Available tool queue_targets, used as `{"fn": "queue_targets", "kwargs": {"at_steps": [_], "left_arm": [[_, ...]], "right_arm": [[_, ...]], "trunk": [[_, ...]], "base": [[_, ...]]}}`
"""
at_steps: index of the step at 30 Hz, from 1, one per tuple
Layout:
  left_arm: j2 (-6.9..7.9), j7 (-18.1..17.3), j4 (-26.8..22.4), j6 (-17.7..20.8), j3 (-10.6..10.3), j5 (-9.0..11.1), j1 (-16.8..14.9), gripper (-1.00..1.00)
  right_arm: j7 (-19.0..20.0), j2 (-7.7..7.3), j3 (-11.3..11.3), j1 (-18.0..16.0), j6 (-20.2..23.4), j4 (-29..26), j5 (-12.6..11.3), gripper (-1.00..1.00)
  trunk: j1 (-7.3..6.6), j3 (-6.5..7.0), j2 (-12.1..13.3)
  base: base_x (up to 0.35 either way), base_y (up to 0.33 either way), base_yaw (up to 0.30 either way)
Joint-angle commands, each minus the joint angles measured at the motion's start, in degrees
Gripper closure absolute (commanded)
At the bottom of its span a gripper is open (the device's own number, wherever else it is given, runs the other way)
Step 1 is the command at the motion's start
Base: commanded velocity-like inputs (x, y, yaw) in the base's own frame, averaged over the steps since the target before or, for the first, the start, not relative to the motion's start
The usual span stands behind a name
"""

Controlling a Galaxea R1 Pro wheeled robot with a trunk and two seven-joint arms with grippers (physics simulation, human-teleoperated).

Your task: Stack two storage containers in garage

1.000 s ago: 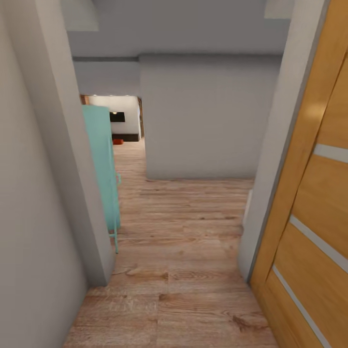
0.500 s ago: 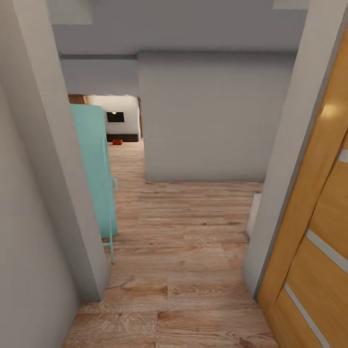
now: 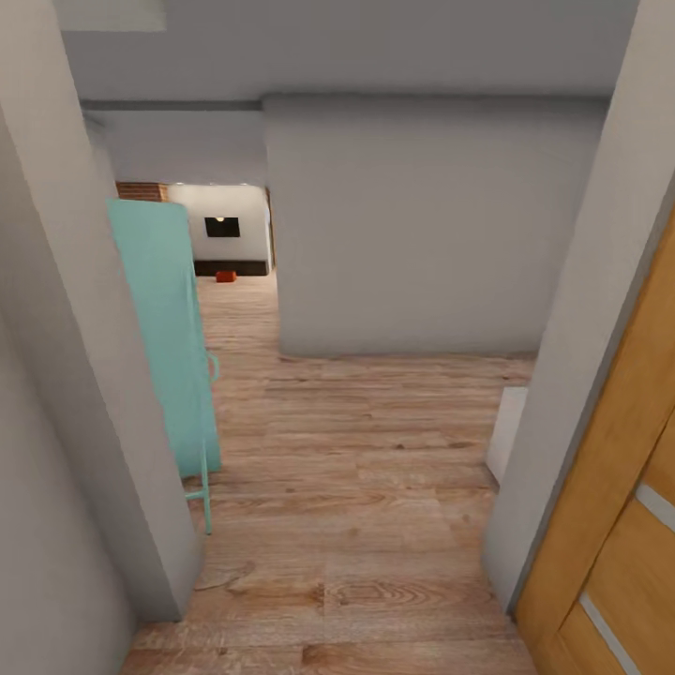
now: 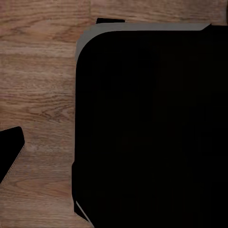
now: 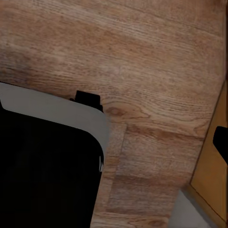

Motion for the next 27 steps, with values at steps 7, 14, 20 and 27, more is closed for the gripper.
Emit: {"fn": "queue_targets", "kwargs": {"at_steps": [7, 14, 20, 27], "left_arm": [[0.00, 0.02, 0.01, -0.18, 0.03, 0.32, -0.02, -1.00], [0.08, 0.02, 0.01, -0.23, 0.03, 0.32, -0.02, -1.00], [0.08, 0.02, 0.01, -0.23, 0.03, 0.32, -0.02, -1.00], [0.09, 0.02, 0.01, -0.23, 0.03, 0.32, -0.02, -1.00]], "right_arm": [[-0.01, 0.06, 0.48, -0.05, -0.32, 0.17, -0.49, -1.00], [0.31, 0.15, 0.48, -0.05, -0.47, 0.20, -0.49, -1.00], [1.76, -0.02, 0.48, 0.75, -2.54, 0.23, -0.55, -1.00], [1.99, 0.05, 0.48, 1.14, -3.24, 0.23, -0.63, -1.00]], "trunk": [[0.03, -0.06, -0.02], [0.03, -0.06, -0.02], [0.03, -0.06, -0.02], [0.03, -0.06, -0.02]], "base": [[0.322, 0.000, 0.000], [0.322, 0.000, 0.000], [0.322, 0.000, 0.000], [0.322, 0.000, 0.000]]}}
